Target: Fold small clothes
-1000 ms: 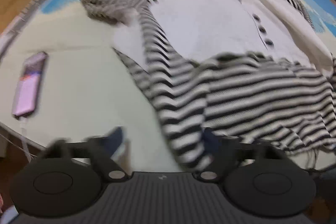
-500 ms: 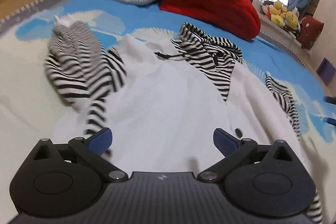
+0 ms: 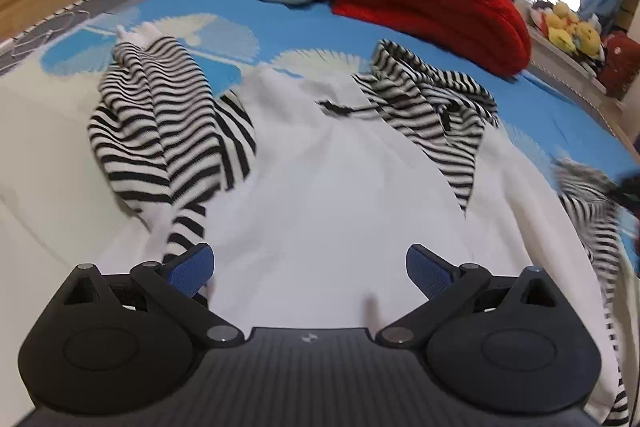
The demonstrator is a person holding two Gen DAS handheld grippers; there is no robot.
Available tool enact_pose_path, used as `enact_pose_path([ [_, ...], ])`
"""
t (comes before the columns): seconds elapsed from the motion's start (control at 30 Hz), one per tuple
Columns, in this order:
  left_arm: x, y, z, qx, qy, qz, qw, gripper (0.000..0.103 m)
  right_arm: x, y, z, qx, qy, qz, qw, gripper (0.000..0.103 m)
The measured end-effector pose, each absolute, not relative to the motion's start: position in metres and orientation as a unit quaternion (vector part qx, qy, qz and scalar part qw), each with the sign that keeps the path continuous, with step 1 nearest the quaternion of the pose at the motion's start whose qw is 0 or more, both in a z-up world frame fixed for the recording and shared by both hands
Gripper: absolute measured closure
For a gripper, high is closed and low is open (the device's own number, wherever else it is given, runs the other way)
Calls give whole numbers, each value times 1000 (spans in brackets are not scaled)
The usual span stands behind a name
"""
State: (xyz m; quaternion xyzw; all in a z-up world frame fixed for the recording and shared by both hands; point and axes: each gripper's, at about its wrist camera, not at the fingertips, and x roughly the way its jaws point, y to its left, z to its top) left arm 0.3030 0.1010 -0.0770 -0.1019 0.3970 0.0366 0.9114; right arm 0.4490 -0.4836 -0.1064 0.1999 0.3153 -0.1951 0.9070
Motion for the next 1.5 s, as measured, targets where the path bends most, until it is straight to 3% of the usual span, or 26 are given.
enact_pose_path([
  [0.1, 302, 105, -75, -113, 394, 42, 911, 0, 387, -577, -110, 229, 297, -306, 875, 101],
  [0.2, 301, 103, -74, -119, 396, 36, 910, 1, 333, -636, -136, 286, 317, -301, 853, 100],
  [0.3, 302, 97, -75, -109, 398, 34, 910, 0, 304, -648, -156, 298, 318, -294, 851, 92],
  [0.37, 302, 95, -75, -105, 397, 36, 911, 0, 286, -651, -157, 323, 293, -296, 850, 78],
  [0.43, 301, 95, -74, -109, 395, 40, 911, 0, 273, -647, -150, 336, 280, -338, 833, 49],
  [0.5, 301, 98, -72, -114, 390, 45, 913, 0, 259, -636, -135, 334, 278, -386, 814, 38],
  [0.7, 300, 116, -61, -128, 376, 77, 914, 0, 206, -542, -74, 344, 258, -260, 865, 37],
  [0.97, 324, 185, -32, -202, 346, 106, 910, 0, 179, -392, -45, 362, 327, -122, 864, 31],
  [1.1, 380, 231, -18, -223, 341, 82, 909, 0, 185, -359, -72, 388, 337, -126, 849, 27],
  [1.27, 465, 291, -42, -275, 374, 102, 880, 1, 227, -353, -108, 313, 382, -168, 853, 28],
  [1.4, 512, 320, -76, -312, 398, 125, 854, 17, 249, -351, -117, 284, 387, -172, 860, 29],
  [1.5, 538, 330, -98, -306, 410, 139, 848, 17, 258, -337, -124, 244, 396, -163, 870, 28],
])
